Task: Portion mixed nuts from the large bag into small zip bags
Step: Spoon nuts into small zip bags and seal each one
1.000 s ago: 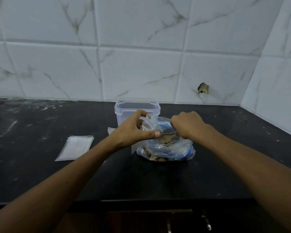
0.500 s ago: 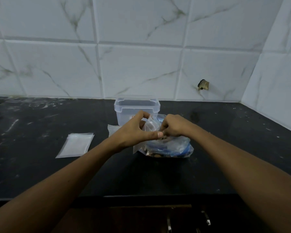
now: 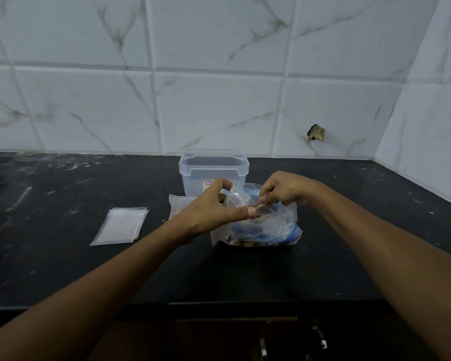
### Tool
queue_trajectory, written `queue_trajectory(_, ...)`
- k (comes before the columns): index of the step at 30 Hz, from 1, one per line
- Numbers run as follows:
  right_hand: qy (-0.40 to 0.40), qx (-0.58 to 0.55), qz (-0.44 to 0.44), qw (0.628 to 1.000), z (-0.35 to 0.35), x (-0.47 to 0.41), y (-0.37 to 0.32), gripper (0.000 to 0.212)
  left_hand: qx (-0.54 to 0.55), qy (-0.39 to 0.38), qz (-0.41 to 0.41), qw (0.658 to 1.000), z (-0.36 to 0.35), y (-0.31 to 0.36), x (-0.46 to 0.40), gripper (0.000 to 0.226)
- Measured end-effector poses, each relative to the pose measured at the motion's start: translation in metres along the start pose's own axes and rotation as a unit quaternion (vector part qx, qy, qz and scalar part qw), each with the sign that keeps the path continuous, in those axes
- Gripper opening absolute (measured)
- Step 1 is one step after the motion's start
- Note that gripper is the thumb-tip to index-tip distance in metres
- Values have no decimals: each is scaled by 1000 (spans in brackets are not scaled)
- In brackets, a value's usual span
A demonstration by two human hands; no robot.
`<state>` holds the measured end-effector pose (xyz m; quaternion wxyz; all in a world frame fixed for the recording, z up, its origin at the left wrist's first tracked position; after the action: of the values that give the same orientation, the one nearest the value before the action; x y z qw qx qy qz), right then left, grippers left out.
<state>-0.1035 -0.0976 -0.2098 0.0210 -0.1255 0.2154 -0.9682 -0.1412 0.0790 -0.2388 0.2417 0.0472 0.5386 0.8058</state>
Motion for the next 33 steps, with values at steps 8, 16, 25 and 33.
queue_trajectory(8, 18, -90, -52, 994, 27, 6, 24, 16, -14, 64, 3, 998, 8, 11, -1, 81)
queue_trajectory(16, 66, -101, -36, 992, 79, 21, 4, 16, -200, 111, -6, 973, 10, 19, -12, 70)
queue_trajectory(25, 172, 187, 70, 965, 60, 57, -84, 7, -196, 129, -5, 972, 2, 22, -23, 70)
queue_trajectory(33, 329, 514, 191, 768, 38, 108, -139, 39, -129, 183, -14, 974, 11, 23, -22, 68)
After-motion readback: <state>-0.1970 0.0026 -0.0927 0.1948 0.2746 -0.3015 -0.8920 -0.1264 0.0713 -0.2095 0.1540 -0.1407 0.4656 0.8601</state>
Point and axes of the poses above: each hand's wrist, its own x-axis away from the middle knuckle, its own z-axis out of the back of the hand, y = z × x, the point moved 5 cm from there along -x, towards the middle knuckle, and after that the axes turned 6 degrees about -z, right-handed, at the moved point
